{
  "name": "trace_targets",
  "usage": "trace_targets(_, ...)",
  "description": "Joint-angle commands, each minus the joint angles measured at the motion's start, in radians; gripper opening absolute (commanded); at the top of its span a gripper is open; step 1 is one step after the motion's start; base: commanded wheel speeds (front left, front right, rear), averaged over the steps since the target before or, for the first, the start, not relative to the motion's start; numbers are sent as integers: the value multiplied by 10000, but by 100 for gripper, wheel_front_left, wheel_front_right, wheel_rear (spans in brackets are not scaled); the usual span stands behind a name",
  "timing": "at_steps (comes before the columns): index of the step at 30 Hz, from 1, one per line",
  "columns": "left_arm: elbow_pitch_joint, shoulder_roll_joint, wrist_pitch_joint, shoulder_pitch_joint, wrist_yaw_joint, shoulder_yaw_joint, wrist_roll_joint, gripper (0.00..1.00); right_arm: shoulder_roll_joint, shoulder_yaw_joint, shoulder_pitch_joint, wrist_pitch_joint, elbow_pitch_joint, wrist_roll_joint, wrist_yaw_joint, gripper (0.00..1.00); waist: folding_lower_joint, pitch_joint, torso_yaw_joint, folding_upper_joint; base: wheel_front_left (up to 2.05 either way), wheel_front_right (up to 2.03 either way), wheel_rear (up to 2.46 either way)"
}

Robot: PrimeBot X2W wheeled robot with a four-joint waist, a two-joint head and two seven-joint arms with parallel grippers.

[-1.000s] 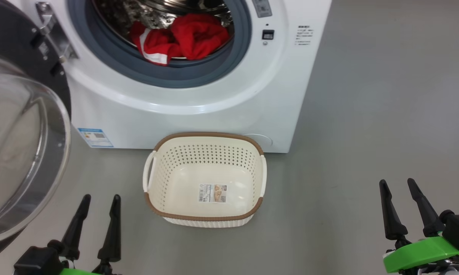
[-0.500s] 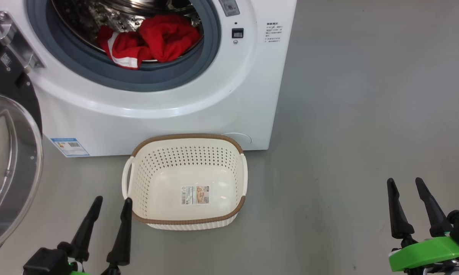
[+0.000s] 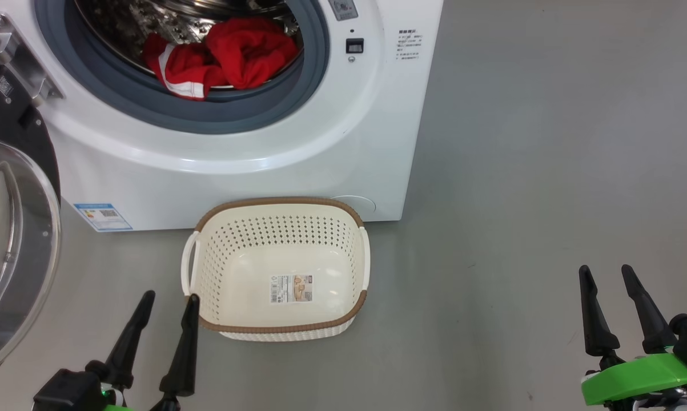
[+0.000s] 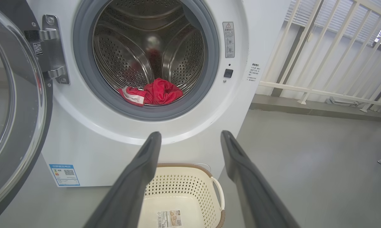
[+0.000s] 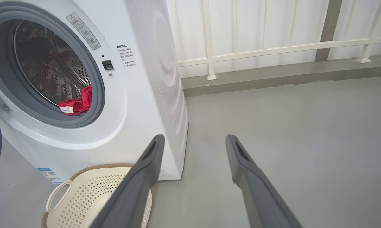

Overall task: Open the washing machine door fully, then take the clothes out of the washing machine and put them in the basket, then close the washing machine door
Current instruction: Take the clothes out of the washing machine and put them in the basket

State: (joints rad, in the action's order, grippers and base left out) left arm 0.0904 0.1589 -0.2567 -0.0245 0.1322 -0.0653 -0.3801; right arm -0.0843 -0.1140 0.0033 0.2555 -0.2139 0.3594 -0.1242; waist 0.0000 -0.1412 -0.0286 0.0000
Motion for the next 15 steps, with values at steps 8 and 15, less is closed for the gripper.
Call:
trace_targets(8, -155, 279, -51, -368, -15, 205, -117, 100, -82, 221, -139, 63, 272, 15, -65, 100, 0, -78, 28, 0, 13, -17, 3)
trace_targets(15, -186, 338, -51, -473, -15, 144, -225, 100, -89, 268, -185, 63, 268, 6, -65, 100, 0, -139, 58, 0, 104, -110, 6)
